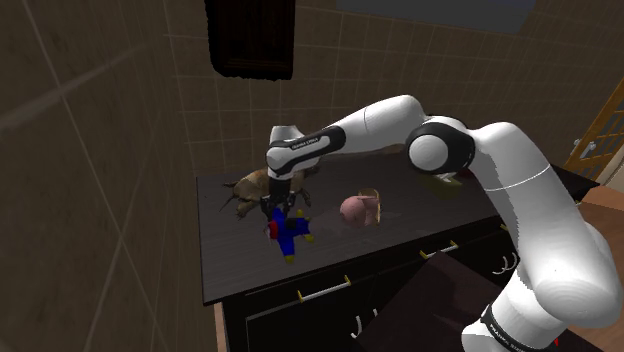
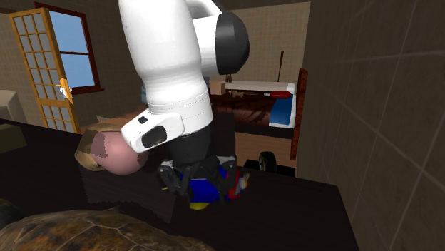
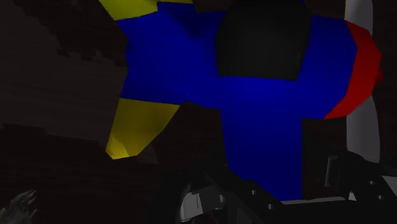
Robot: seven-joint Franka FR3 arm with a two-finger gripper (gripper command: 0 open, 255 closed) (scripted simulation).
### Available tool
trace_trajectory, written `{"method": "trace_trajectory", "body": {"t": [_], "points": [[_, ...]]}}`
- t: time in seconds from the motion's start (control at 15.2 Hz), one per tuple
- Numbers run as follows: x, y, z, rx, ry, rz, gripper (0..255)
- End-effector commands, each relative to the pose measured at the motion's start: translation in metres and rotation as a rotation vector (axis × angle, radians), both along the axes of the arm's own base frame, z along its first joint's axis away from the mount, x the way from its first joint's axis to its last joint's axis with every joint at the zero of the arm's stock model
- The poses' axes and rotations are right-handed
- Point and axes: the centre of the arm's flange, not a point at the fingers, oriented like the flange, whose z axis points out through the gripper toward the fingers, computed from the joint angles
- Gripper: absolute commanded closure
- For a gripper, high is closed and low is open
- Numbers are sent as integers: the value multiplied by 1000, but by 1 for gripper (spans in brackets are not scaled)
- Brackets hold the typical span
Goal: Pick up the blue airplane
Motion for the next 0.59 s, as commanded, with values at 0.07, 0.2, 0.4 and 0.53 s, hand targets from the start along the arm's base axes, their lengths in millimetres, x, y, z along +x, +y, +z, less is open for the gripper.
{"method": "trace_trajectory", "body": {"t": [0.07, 0.2, 0.4, 0.53], "points": [[1, 0, 16, 0, -1, 0, 255], [1, 0, 27, 0, -1, 0, 255], [1, 0, 43, 0, -1, 0, 255], [1, 0, 44, 0, -1, 0, 255]]}}
